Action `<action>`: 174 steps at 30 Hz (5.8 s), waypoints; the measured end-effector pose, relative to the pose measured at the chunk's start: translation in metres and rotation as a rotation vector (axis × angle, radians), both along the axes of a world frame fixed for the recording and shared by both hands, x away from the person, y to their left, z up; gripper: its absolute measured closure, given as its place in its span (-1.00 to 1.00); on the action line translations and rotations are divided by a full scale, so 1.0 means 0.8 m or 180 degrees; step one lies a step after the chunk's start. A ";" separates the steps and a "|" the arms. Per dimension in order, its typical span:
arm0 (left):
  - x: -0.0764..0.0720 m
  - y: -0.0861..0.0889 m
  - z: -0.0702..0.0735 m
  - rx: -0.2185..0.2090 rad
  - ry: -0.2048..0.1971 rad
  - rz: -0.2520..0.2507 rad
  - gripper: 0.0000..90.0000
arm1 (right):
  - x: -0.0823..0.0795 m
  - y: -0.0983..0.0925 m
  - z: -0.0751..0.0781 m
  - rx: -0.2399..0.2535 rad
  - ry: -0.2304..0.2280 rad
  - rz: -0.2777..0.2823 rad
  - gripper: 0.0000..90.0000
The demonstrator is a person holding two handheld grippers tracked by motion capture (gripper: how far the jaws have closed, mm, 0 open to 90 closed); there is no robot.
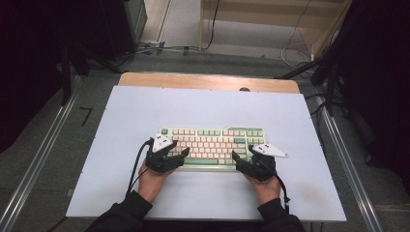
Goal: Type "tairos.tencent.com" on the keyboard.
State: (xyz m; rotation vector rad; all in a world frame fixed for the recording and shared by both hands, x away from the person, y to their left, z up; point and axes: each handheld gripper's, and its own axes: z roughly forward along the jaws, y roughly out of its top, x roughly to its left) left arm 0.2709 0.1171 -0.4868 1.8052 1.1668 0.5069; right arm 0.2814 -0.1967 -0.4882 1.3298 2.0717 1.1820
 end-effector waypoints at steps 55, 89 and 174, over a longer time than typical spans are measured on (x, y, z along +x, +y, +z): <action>-0.055 0.069 -0.007 0.0023 0.0019 0.0657 -0.33 | 0.047 0.085 -0.004 -0.0315 0.0010 0.0479 0.95; -0.057 0.071 -0.006 0.0018 -0.0003 0.0662 -0.31 | 0.043 0.086 0.000 -0.0263 0.0013 0.0523 0.89; -0.028 0.034 -0.002 -0.0009 -0.0031 0.0277 -0.28 | 0.016 0.075 0.000 0.0092 0.0058 0.0695 0.14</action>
